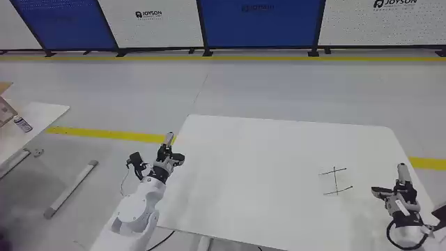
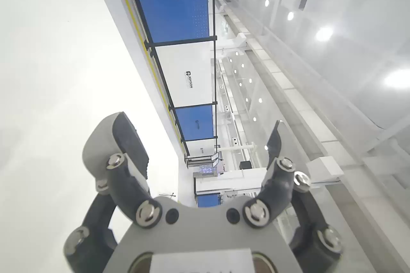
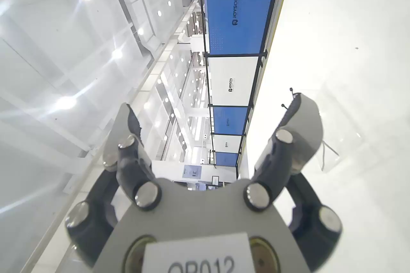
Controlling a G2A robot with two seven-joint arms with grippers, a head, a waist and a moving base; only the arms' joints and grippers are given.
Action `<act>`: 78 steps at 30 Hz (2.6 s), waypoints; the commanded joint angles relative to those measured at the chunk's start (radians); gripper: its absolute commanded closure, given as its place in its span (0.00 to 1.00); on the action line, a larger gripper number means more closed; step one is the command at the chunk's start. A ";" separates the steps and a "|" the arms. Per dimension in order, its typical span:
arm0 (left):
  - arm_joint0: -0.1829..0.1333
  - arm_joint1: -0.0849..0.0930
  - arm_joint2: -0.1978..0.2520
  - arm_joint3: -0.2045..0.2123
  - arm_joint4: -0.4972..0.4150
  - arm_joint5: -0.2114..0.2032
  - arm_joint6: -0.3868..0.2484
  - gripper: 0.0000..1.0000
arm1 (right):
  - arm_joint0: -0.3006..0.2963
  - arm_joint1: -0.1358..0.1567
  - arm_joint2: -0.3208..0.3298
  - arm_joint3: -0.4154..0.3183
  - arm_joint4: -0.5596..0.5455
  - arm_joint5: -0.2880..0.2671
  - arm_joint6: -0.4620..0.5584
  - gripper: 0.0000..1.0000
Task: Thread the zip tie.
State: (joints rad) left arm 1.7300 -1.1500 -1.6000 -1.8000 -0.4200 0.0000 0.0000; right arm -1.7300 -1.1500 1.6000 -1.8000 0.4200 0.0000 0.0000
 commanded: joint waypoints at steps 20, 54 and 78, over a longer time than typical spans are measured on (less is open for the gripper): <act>0.000 0.000 0.000 0.000 0.000 0.000 0.000 0.00 | 0.017 0.049 0.142 0.013 -0.183 -0.016 0.573 0.00; 0.000 0.000 0.000 0.000 0.000 0.000 0.000 0.00 | 0.350 0.112 0.079 0.177 -0.384 0.167 1.159 0.00; 0.000 0.000 0.000 0.000 0.000 0.000 0.000 0.00 | 0.583 0.184 -0.070 0.346 -0.613 0.196 1.390 0.00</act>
State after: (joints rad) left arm 1.7300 -1.1500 -1.6000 -1.8000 -0.4200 0.0000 0.0000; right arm -1.1725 -0.9694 1.5685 -1.4800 -0.1922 0.1968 1.3904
